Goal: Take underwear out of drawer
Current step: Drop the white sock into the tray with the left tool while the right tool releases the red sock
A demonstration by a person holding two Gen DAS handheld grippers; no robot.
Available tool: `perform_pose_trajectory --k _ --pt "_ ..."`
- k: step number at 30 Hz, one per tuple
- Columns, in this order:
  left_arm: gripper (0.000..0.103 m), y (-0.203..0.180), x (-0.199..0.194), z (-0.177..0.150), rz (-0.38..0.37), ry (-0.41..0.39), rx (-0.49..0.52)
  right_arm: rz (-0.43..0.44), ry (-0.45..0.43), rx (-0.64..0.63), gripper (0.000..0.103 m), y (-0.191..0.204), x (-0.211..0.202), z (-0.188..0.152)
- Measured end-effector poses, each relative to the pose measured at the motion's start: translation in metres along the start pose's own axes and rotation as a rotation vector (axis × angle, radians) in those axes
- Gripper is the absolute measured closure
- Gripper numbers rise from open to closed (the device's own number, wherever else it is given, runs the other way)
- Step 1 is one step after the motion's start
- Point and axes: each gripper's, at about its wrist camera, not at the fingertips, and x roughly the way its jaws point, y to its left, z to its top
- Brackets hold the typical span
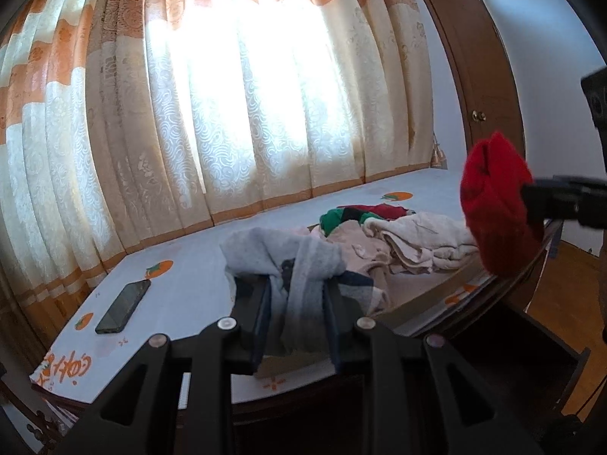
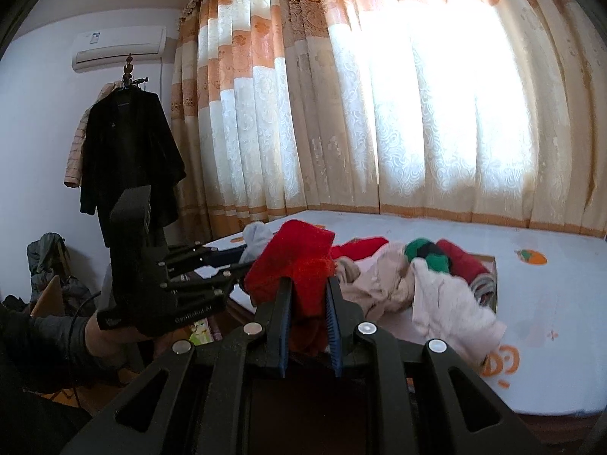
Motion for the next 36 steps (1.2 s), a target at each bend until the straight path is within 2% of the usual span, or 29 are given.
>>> perform_pose_trajectory --k 12,22,36 --pt "0.079 0.018 0.032 0.025 0.003 0.043 0.030 -0.074 0.015 -0.009 0.085 -0.022 0.028 0.042" --pt "0.079 0.016 0.072 0.054 -0.014 0.088 0.044 -0.144 0.054 0.078 0.085 -0.074 0.053 0.065" --pt "0.079 0.014 0.126 0.061 -0.059 0.213 -0.004 -0.154 0.173 0.165 0.085 -0.105 0.101 0.054"
